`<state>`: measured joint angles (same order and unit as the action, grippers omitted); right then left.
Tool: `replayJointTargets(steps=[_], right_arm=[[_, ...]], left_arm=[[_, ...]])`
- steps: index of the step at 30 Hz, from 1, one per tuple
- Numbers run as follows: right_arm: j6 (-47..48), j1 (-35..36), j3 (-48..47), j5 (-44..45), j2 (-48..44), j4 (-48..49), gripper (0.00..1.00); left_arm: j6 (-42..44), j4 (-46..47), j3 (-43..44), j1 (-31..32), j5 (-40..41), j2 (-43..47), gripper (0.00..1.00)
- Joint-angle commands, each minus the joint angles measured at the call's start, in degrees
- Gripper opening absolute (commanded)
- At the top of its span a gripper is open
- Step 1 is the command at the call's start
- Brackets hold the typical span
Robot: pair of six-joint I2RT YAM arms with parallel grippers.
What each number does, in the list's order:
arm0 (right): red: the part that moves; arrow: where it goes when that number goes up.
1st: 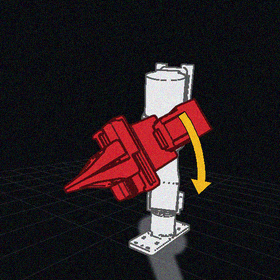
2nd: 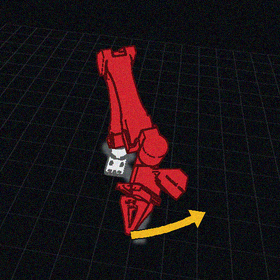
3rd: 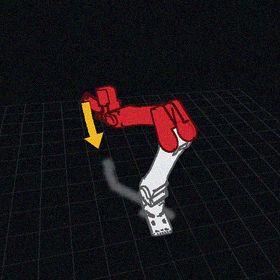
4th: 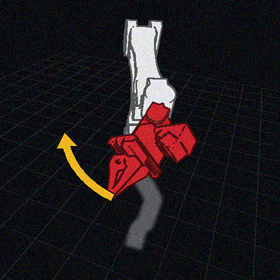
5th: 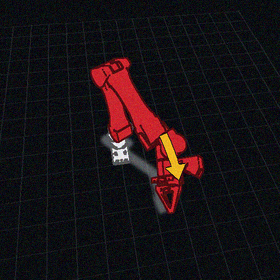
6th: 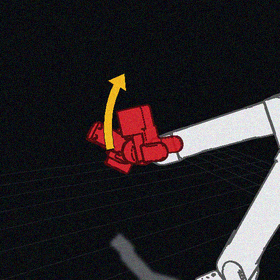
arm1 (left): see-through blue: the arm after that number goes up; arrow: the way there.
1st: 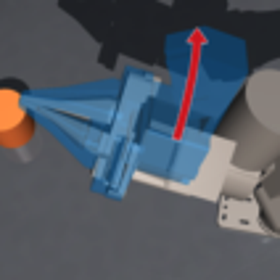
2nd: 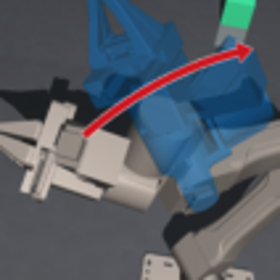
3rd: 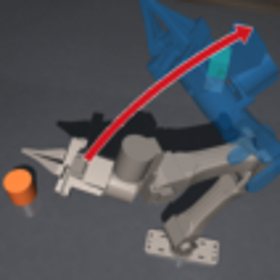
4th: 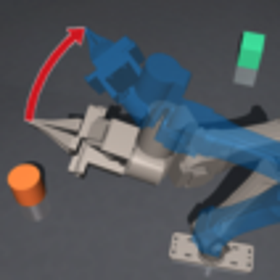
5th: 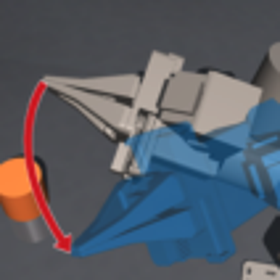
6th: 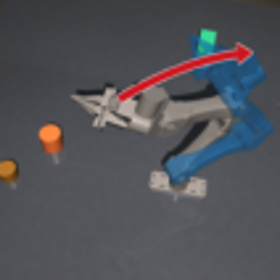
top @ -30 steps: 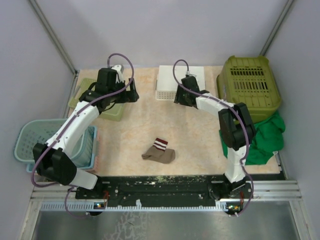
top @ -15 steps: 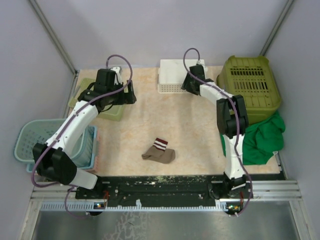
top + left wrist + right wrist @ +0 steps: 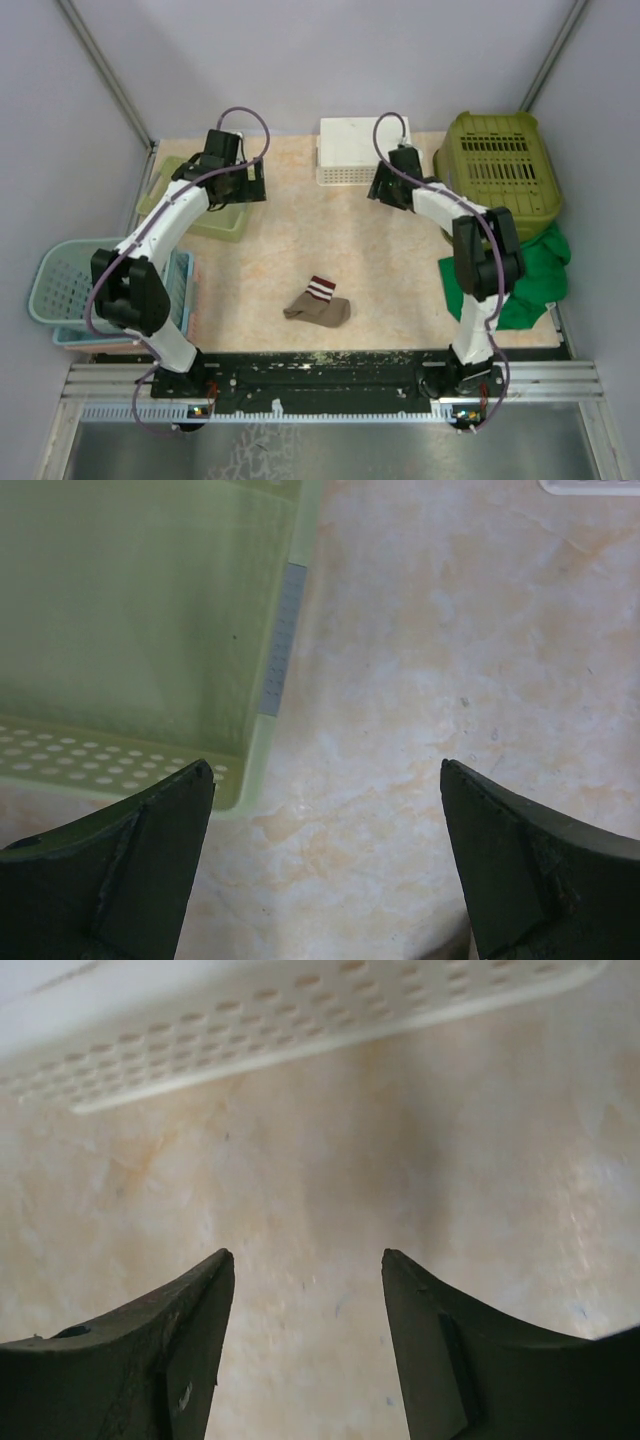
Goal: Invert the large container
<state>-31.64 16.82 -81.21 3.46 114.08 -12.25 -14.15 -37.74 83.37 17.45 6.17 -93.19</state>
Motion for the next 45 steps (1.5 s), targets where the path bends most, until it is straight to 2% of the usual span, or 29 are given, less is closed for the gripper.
replayJointTargets(steps=[1, 7, 13, 17, 20, 25, 28, 31, 34, 37, 39, 42, 45], right_arm=[[2.17, 0.39, 8.85, -2.36, -15.27, 5.49, 0.63], [2.49, 0.36, 21.67, -1.08, -31.73, 2.97, 0.66], [2.91, 0.4, 27.87, 1.92, -44.68, -2.26, 0.68], [3.12, 0.33, 28.48, 4.26, -48.92, -4.97, 0.69], [3.48, 0.29, 27.8, 5.42, -50.54, -6.09, 0.69], [4.27, 0.23, 25.3, 7.22, -51.95, -8.17, 0.69], [4.86, 0.01, 23.87, 9.41, -53.27, -9.71, 0.69], [5.42, -0.4, 22.58, 11.56, -55.07, -10.73, 0.7], [5.96, -0.63, 21.09, 13.55, -57.14, -11.59, 0.7], [6.65, -0.74, 19.76, 15.31, -59.37, -11.99, 0.71], [7.05, -0.76, 19.16, 16.44, -60.77, -12.19, 0.71], [7.43, -0.75, 18.81, 18.12, -62.45, -12.21, 0.71], [7.79, -0.74, 18.6, 19.09, -63.55, -12.56, 0.71]], left_arm=[[2.39, -0.69, 3.38, -0.7, 4.04, -5.5, 0.96], [3.45, -0.57, 8.23, -1.04, 1.59, -16.41, 0.82], [4.91, -1.15, 12.7, -1.32, -0.03, -22.38, 0.56], [5.12, -1.74, 13.49, -1.15, -2.86, -21.85, 0.25], [4.88, -3.0, 14.6, -0.81, -9.12, -19.99, 0.02], [0.22, -5.09, 18.08, 2.12, -25.56, -13.9, 0.0], [-6.79, -0.77, 17.43, 4.64, -35.95, -7.4, 0.0], [-17.86, 7.38, 13.49, 4.9, -43.47, -1.51, 0.0], [-28.74, 17.75, 8.17, 4.94, -47.3, 3.77, 0.0], [-42.08, 35.14, 0.01, 5.27, -52.91, 7.54, 0.0], [-52.24, 49.98, -6.08, 6.44, -55.41, 8.85, 0.0], [-66.7, 72.56, -13.25, 8.7, -56.68, 7.83, 0.0], [-78.54, 90.04, -17.15, 11.29, -55.53, 4.64, 0.0]])
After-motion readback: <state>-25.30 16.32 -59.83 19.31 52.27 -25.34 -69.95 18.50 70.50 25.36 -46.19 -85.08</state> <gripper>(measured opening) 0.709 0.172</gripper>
